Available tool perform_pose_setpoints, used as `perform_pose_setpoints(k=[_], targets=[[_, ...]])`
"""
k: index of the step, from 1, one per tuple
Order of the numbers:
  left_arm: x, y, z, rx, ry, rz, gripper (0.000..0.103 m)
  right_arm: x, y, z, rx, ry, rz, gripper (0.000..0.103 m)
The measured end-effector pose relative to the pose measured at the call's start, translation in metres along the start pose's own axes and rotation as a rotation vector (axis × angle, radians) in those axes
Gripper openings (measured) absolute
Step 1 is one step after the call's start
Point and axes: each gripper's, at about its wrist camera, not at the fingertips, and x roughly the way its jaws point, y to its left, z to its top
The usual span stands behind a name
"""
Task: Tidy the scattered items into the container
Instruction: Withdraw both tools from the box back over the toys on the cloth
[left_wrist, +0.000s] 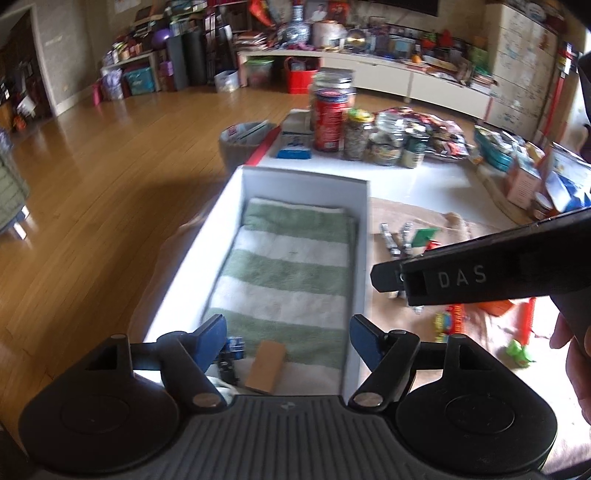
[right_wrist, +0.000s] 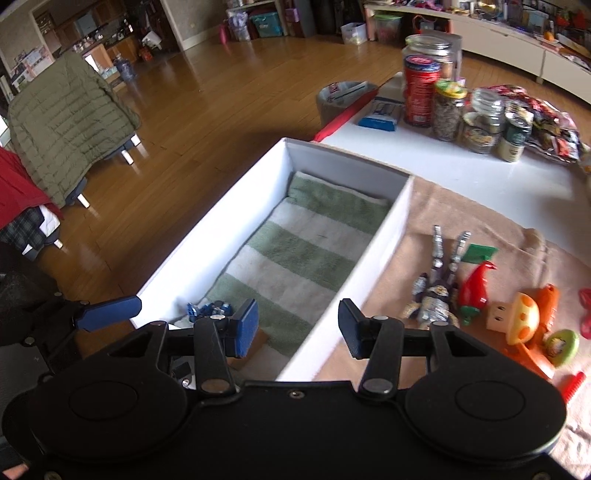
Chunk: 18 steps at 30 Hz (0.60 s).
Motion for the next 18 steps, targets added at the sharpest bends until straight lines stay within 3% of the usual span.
perform_pose_setpoints(k=[18], targets=[[-0.006, -0.161, -0.022, 0.252, -0.005, -0.124, 0.082, -0.091, -0.17, -0.113, 0.35, -0.105, -0.175, 0.053]])
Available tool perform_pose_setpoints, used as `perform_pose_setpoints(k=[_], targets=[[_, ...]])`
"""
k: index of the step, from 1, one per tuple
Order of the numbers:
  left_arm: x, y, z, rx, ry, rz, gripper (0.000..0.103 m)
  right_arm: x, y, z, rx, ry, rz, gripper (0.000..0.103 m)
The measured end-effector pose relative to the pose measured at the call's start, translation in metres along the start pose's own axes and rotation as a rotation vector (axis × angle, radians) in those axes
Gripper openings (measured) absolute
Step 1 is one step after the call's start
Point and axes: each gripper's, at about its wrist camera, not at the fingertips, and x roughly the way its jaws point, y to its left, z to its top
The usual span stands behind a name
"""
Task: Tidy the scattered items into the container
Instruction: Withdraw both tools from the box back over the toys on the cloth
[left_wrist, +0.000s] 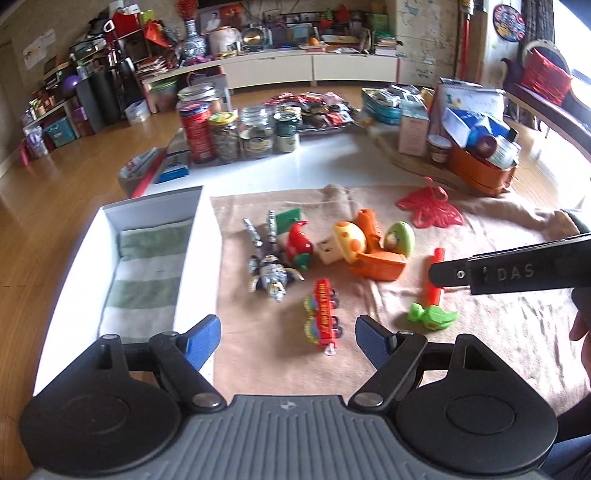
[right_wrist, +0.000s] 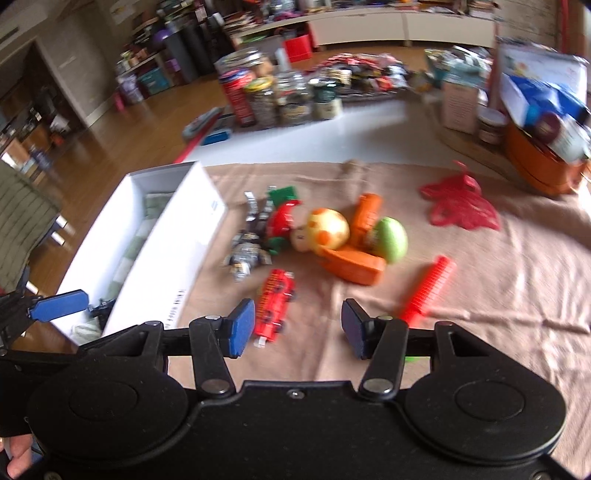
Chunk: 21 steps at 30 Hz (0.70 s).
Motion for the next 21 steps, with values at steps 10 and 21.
perform_pose_setpoints(k=[10, 21], targets=[[0.041, -0.029, -0.008, 0.038, 0.047, -0.02, 0.083, 0.011, -0.064, -0.016, 0.111, -0.005, -0.062, 0.054], [0.082, -0.033, -0.012, 0.037, 0.082, 0.037, 0.091, 0.042, -0.073, -0.02, 0.093, 0.059, -0.094, 0.054]])
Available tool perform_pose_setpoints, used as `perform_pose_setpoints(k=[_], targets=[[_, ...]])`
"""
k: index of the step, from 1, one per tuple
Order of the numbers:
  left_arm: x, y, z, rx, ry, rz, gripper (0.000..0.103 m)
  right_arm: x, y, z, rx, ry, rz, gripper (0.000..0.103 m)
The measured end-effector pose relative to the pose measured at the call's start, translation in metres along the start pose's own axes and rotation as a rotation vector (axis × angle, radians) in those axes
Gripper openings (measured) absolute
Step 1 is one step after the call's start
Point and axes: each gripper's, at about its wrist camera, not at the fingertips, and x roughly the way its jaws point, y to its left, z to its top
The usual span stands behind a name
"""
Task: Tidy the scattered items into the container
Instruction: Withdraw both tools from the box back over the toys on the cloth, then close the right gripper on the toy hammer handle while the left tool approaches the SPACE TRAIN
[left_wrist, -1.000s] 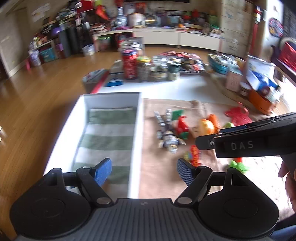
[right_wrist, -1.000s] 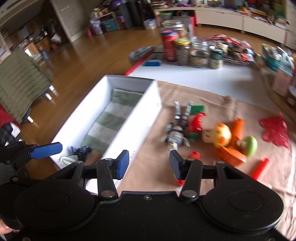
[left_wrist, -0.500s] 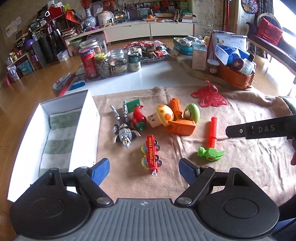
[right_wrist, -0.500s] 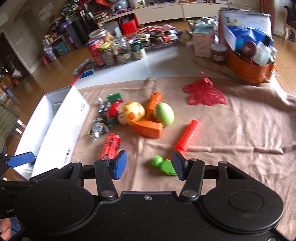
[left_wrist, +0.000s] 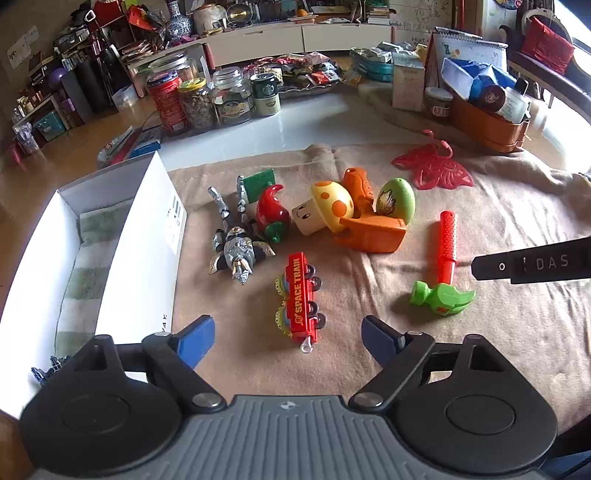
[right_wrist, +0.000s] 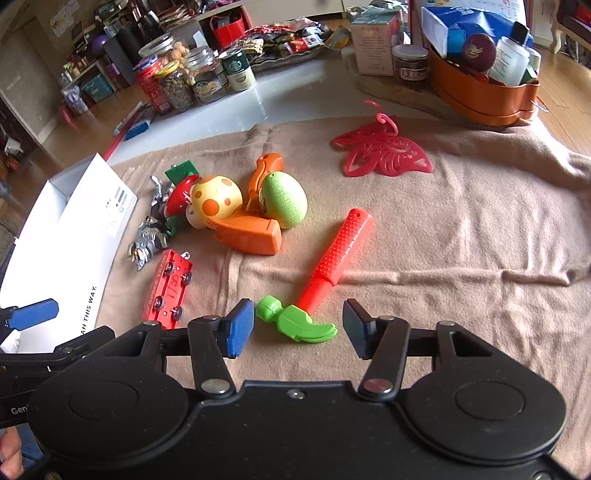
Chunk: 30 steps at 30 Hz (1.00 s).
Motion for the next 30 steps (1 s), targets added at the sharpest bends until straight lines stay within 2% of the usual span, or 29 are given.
perform_pose_setpoints(k=[3, 10, 18, 22, 25, 27, 28, 30], targets=[[0.007, 0.003, -0.007, 0.006, 0.016, 0.029, 0.093, 0.006, 0.005, 0.001, -0.014, 0.014, -0.006, 0.054], [0.023, 0.02, -0.017, -0.043, 0.076, -0.003, 0.093, 0.021, 0.019, 0.001, -0.045, 0.038, -0.03, 0.058], [0.035, 0.035, -0.023, -0.084, 0.099, -0.017, 0.093, 0.049, 0.003, 0.012, 0.086, 0.084, -0.044, 0.058], [0.037, 0.038, -0.022, -0.099, 0.108, -0.028, 0.093, 0.063, 0.006, 0.018, 0.072, 0.105, -0.087, 0.058], [0.037, 0.038, -0.02, -0.097, 0.109, -0.029, 0.093, 0.076, 0.008, 0.019, 0.064, 0.128, -0.111, 0.052], [0.038, 0.039, -0.017, -0.105, 0.112, -0.032, 0.093, 0.082, 0.008, 0.018, 0.068, 0.139, -0.113, 0.044], [0.038, 0.038, -0.016, -0.105, 0.113, -0.03, 0.093, 0.084, 0.008, 0.018, 0.067, 0.149, -0.112, 0.037], [0.04, 0.036, -0.013, -0.094, 0.119, -0.023, 0.093, 0.087, 0.013, 0.017, 0.05, 0.155, -0.12, 0.035]])
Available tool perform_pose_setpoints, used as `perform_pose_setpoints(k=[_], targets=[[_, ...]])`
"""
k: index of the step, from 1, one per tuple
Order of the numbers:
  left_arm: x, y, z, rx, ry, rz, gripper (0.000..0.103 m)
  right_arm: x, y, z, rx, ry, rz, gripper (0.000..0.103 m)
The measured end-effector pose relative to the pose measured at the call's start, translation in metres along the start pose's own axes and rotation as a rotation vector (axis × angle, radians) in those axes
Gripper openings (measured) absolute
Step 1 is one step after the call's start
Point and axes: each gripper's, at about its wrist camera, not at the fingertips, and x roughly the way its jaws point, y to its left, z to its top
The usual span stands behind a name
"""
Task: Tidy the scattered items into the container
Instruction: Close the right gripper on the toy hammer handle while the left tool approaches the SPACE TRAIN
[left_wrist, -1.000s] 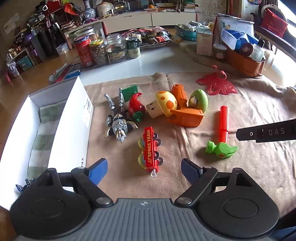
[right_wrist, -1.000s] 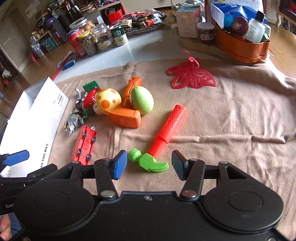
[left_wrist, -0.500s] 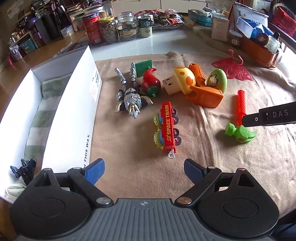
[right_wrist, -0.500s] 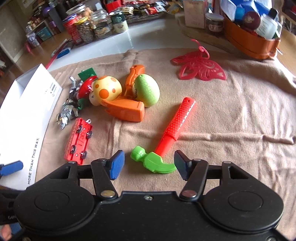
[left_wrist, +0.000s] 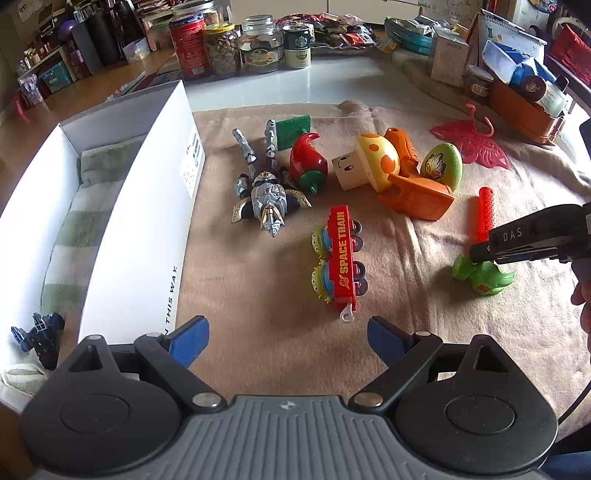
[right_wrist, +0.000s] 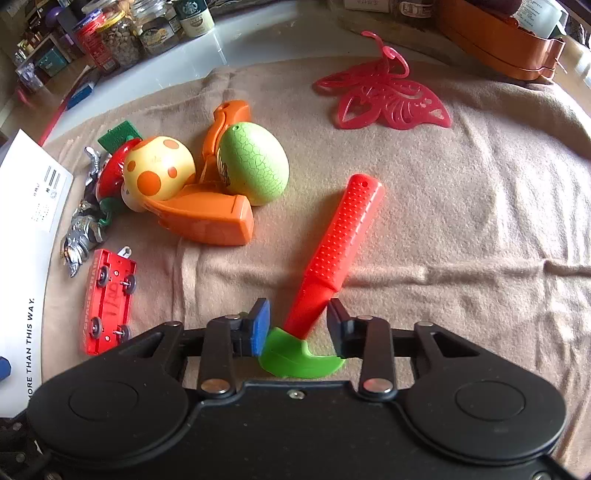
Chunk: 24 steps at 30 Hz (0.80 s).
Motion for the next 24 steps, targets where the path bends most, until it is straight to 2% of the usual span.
perform_pose_setpoints(k=[4, 6, 7, 10, 13, 18, 21, 24], targets=[[0.004, -0.007, 0.005, 0.012, 0.007, 0.014, 0.093, 0.0, 0.009, 0.0, -0.037, -0.002, -0.009, 0.032], [0.006, -0.011, 0.007, 0.018, 0.009, 0.022, 0.093, 0.0, 0.012, 0.0, -0.055, 0.002, -0.017, 0.027], [0.007, -0.014, 0.008, 0.022, 0.01, 0.026, 0.093, 0.0, 0.014, 0.0, -0.064, 0.007, -0.024, 0.019], [0.009, -0.024, 0.012, 0.037, 0.01, 0.031, 0.093, -0.001, 0.014, -0.001, -0.088, 0.019, -0.036, 0.015], [0.009, -0.034, 0.017, 0.05, 0.007, 0.028, 0.093, -0.004, 0.011, -0.005, -0.108, 0.017, -0.067, 0.015], [0.011, -0.05, 0.025, 0.074, 0.0, -0.003, 0.093, -0.008, -0.006, -0.007, -0.085, 0.017, -0.065, 0.015], [0.018, -0.054, 0.03, 0.073, 0.005, -0.053, 0.092, -0.012, -0.015, -0.009, -0.071, 0.014, -0.055, 0.015], [0.028, -0.052, 0.036, 0.04, 0.042, -0.095, 0.087, -0.014, -0.022, -0.012, -0.058, 0.011, -0.042, 0.015]])
